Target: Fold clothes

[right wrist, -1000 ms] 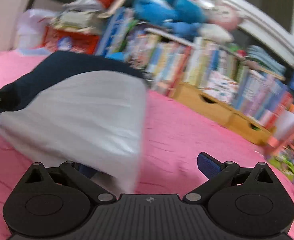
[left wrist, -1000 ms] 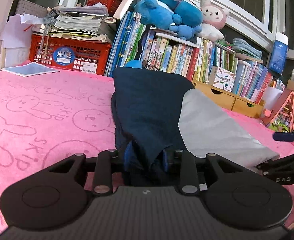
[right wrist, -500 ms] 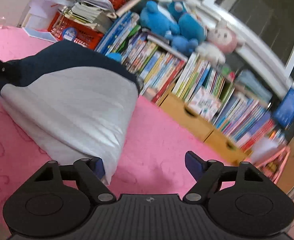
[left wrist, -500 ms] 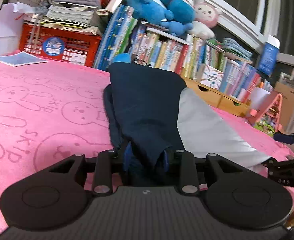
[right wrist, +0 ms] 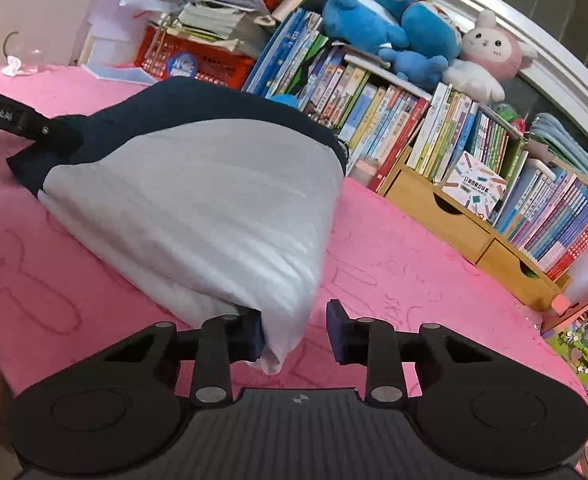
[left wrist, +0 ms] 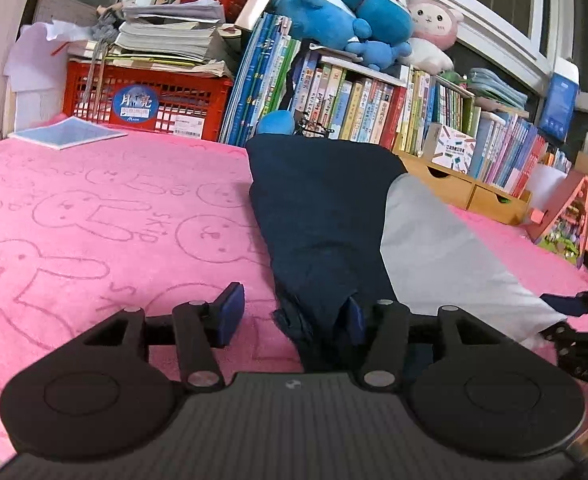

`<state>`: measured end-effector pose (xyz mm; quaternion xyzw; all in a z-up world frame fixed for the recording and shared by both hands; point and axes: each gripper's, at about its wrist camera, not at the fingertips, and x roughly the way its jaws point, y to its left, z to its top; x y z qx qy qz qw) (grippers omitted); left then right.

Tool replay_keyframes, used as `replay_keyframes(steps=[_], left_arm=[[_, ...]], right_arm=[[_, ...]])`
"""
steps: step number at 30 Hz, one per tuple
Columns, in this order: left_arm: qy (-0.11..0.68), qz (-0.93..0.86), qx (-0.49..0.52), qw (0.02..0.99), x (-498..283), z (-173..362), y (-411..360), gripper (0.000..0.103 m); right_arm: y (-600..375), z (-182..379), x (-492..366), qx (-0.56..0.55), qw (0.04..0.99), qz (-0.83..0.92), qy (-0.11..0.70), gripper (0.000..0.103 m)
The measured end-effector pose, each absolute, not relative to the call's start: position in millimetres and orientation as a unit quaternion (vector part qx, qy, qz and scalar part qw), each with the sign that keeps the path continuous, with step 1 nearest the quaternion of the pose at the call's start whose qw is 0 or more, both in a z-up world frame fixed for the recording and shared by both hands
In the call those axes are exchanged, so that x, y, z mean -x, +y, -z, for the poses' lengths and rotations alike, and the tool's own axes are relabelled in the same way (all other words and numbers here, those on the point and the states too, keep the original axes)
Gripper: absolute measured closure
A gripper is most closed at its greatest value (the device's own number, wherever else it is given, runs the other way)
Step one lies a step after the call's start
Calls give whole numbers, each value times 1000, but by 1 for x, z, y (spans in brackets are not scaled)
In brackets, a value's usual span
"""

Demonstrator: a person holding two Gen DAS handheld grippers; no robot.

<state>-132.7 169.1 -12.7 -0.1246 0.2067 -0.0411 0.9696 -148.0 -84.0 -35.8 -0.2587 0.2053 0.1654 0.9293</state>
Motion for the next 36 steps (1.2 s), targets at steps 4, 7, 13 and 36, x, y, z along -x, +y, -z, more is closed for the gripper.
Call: replay_keyframes(steps=[4, 7, 13, 36], left_arm=[[200, 52, 128, 970, 134, 15, 174, 50], [195, 52, 117, 972, 136, 17, 171, 50], [192, 62, 113, 973, 137, 19, 173, 50], [177, 98, 104, 974, 142, 25, 183, 51]], right_arm=[[-109, 23, 152, 202, 927, -212, 235, 61], [-135, -1, 152, 105, 925, -266, 250, 61], [-75, -23, 131, 84, 914, -325, 227, 72], [148, 15, -106, 137, 864, -302, 379, 85]])
